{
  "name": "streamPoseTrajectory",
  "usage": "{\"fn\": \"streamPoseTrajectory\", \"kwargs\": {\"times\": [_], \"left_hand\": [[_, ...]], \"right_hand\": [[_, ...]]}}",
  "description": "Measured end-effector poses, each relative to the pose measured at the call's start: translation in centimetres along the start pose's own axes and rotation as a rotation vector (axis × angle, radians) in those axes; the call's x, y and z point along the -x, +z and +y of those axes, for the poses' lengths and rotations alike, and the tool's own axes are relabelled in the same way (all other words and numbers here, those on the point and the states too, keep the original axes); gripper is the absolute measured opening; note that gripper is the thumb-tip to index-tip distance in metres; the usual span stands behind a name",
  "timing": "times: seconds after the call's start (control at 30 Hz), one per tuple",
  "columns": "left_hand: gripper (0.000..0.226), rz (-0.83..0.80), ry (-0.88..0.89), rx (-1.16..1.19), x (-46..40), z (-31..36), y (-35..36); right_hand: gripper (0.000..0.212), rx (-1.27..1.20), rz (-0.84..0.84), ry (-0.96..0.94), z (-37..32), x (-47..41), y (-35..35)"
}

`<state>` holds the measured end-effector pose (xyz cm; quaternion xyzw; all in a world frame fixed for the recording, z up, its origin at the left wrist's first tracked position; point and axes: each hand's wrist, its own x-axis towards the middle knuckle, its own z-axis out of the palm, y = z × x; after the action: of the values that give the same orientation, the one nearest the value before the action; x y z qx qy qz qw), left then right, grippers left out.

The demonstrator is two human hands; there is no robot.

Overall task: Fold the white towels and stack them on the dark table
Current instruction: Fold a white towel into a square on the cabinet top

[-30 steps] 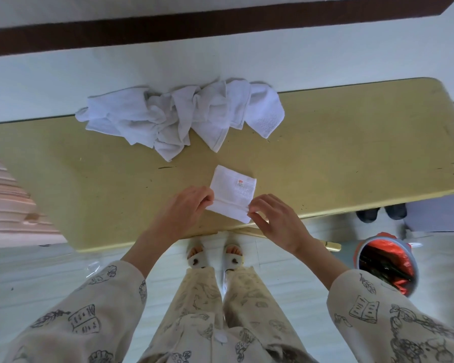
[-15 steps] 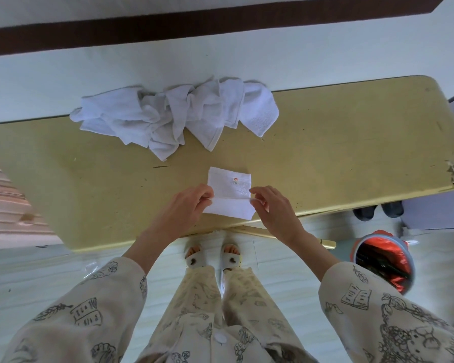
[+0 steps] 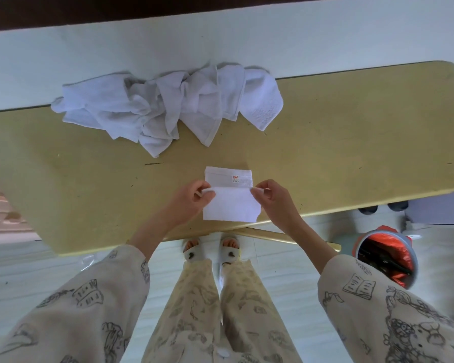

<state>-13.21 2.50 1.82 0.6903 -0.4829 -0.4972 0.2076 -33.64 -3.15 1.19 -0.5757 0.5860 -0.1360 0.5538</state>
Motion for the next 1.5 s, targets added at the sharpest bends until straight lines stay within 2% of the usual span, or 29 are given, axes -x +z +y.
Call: {"fn": "streamPoseTrajectory", "kwargs": {"times": [0.1, 0.27, 0.5, 0.77, 0.97, 1.27, 1.5], "left_hand": [[0.009, 0.077, -0.016, 0.018, -2.8, -1.3, 0.3], [0.025, 0.176, -0.073, 0.0, -6.2, -3.0, 1.5], [0.013, 0.247, -0.14, 0.049, -7.8, -4.2, 2.0], [0.025, 0.292, -0.164, 0.014, -8.4, -4.1, 2.3], [0.024, 0.328, -0.182, 0.033, -8.7, -4.1, 2.4], [0.026, 0.343, -0.223, 0.015, -8.9, -4.1, 2.5], [0.033, 0.426, -0.265, 0.016, -8.2, -3.3, 2.6]], "right_hand": [[0.011, -0.035, 0.07, 0.048, 0.5, -2.6, 0.8], [0.014, -0.049, 0.155, 0.107, 1.9, -6.0, 2.2], [0.017, -0.02, 0.227, 0.13, 2.9, -7.6, 3.4], [0.017, 0.066, 0.215, 0.127, 2.8, -7.9, 3.5], [0.016, 0.178, 0.204, 0.096, 2.8, -8.2, 3.6], [0.019, 0.194, 0.237, 0.136, 2.5, -8.2, 4.1], [0.02, -0.043, 0.284, 0.182, 2.5, -7.6, 3.3]]}}
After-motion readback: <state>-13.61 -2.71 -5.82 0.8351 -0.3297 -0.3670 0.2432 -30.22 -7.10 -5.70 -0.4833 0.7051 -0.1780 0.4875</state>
